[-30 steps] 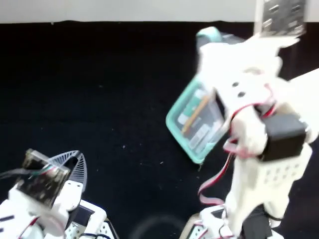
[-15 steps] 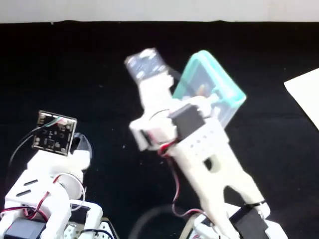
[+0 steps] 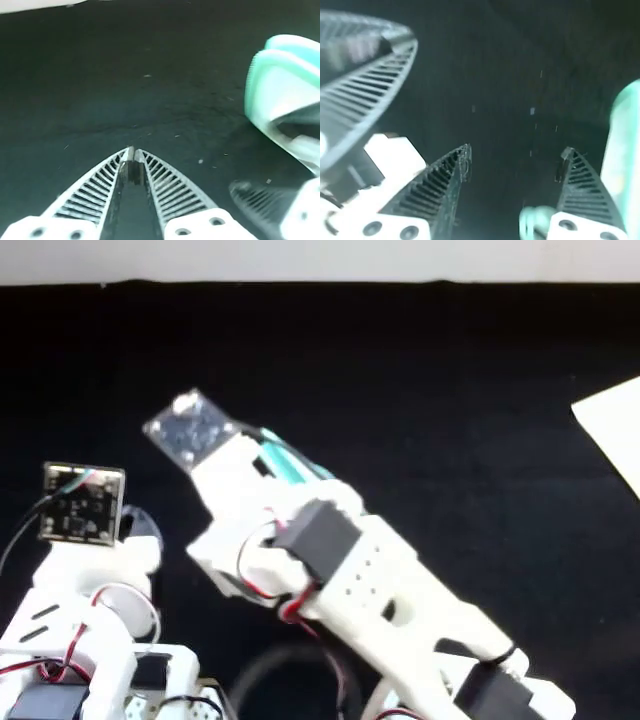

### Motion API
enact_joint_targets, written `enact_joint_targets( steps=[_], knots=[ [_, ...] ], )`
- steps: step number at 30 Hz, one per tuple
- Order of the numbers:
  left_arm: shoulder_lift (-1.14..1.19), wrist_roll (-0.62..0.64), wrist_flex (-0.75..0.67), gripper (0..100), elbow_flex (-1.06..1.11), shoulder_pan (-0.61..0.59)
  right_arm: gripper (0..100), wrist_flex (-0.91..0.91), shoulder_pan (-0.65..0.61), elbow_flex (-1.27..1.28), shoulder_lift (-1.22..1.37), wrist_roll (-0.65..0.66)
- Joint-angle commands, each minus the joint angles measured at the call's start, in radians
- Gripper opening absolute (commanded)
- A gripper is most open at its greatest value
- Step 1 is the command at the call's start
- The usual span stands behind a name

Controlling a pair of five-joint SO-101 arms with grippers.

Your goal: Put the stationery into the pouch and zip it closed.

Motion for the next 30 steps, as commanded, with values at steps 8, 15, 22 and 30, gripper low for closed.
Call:
enact_joint_targets(
  steps=[8,15,22,30],
  knots=[
    [0.002,0.008,-0.023,1,-0.004,-0.054,28.1,0.012,0.097,-0.335,-0.17,-0.12],
    [0.007,0.014,-0.025,1,0.033,-0.05,28.1,0.151,0.38,-0.355,-0.186,-0.13],
    [0.012,0.072,-0.288,1,0.355,-0.048,1.7,0.056,0.521,0.26,-0.16,-0.078],
    [-0.001,0.233,-0.253,1,0.423,-0.048,0.5,-0.077,0.595,0.679,-0.237,0.031]
  ],
)
